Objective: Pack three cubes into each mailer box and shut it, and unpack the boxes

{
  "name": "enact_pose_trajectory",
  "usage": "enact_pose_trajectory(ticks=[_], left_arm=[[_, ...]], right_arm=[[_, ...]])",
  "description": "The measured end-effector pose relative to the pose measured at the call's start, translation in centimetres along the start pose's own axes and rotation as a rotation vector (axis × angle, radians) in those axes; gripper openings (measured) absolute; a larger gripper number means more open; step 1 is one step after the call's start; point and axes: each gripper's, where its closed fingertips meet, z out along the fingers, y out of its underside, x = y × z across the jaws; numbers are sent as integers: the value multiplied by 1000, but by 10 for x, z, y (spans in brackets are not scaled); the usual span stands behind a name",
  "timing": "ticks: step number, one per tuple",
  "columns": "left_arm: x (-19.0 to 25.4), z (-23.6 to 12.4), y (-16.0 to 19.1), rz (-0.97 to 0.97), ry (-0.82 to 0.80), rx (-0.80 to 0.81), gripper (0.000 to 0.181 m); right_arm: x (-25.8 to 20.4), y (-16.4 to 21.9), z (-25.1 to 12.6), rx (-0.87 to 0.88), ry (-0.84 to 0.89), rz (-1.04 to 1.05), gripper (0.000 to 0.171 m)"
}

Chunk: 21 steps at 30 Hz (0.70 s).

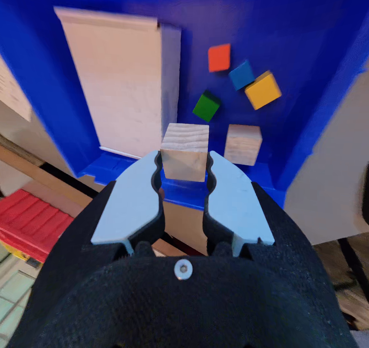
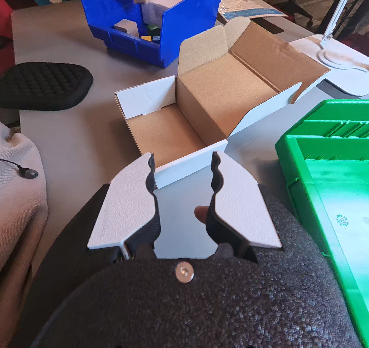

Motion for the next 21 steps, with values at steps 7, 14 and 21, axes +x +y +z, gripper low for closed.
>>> enact_pose_trajectory(ticks=[7,14,21], left_arm=[[97,-98,-106,365,-14,209,43],[209,-92,-186,617,147,214,43],[245,-37,-214,682,193,100,32]], right_arm=[[-4,0,1,-1,0,-16,54],[-6,0,3,6,1,-24,54],[-5,4,5,3,0,-23,54]])
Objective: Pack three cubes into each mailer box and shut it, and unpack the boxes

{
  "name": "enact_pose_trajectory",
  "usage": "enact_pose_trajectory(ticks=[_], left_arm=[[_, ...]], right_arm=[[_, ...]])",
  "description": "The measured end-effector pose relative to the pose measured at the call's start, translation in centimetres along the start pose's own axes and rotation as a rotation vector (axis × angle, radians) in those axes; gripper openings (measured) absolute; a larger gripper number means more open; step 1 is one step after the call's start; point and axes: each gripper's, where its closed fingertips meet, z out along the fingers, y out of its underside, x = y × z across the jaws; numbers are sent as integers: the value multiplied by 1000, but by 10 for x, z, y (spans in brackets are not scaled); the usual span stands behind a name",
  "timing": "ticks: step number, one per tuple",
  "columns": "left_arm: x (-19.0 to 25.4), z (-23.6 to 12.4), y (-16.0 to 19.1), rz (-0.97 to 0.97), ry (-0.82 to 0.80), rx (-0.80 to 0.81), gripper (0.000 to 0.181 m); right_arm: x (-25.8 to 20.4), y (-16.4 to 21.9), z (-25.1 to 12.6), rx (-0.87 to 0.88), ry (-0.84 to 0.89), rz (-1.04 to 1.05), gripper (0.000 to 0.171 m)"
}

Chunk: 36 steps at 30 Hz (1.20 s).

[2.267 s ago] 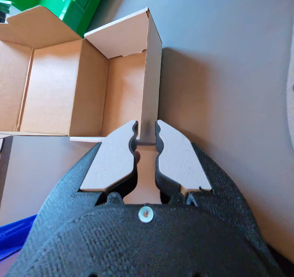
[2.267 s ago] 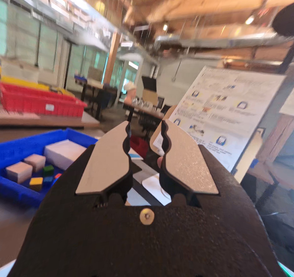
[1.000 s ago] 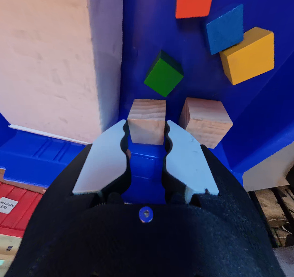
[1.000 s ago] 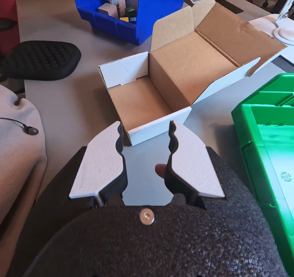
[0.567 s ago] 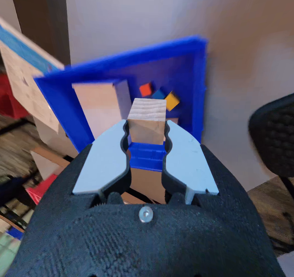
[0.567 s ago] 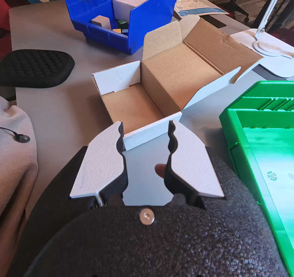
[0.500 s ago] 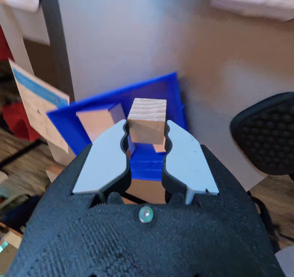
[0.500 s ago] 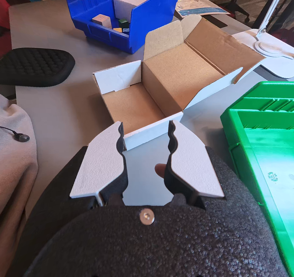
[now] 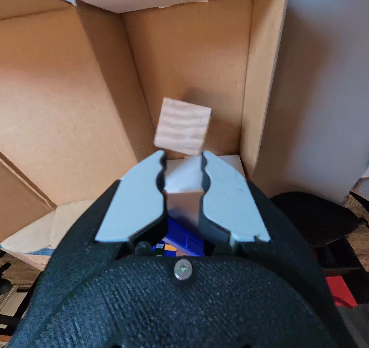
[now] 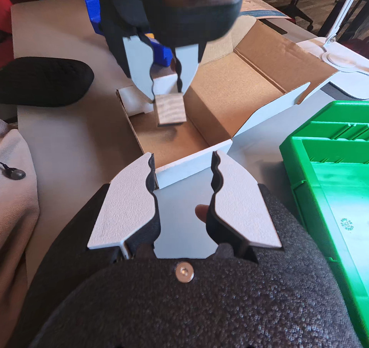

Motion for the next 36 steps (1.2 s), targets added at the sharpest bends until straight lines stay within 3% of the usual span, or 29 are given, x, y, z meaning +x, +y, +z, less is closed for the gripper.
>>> enact_pose_trajectory(ticks=[1,5,13,18,20,29,36], left_arm=[[-2,4,-1,-2,-9,-4,23],[-3,13,3,29,-19,-42,20],[-8,12,-3,90,-77,20,48],[-8,13,-20,211,-132,69,52],[-7,17,-23,234,-130,64,44],[0,15,2,-69,-16,-42,43],[-1,17,2,-70,-41,-27,50]], right_arm=[[1,0,0,0,3,-1,54],[2,0,0,4,6,3,54],[5,-1,-1,13,15,7,54],[7,0,-1,15,20,8,53],[8,0,-1,18,22,9,53],[8,-1,-2,25,25,7,52],[8,-1,-2,27,26,8,52]])
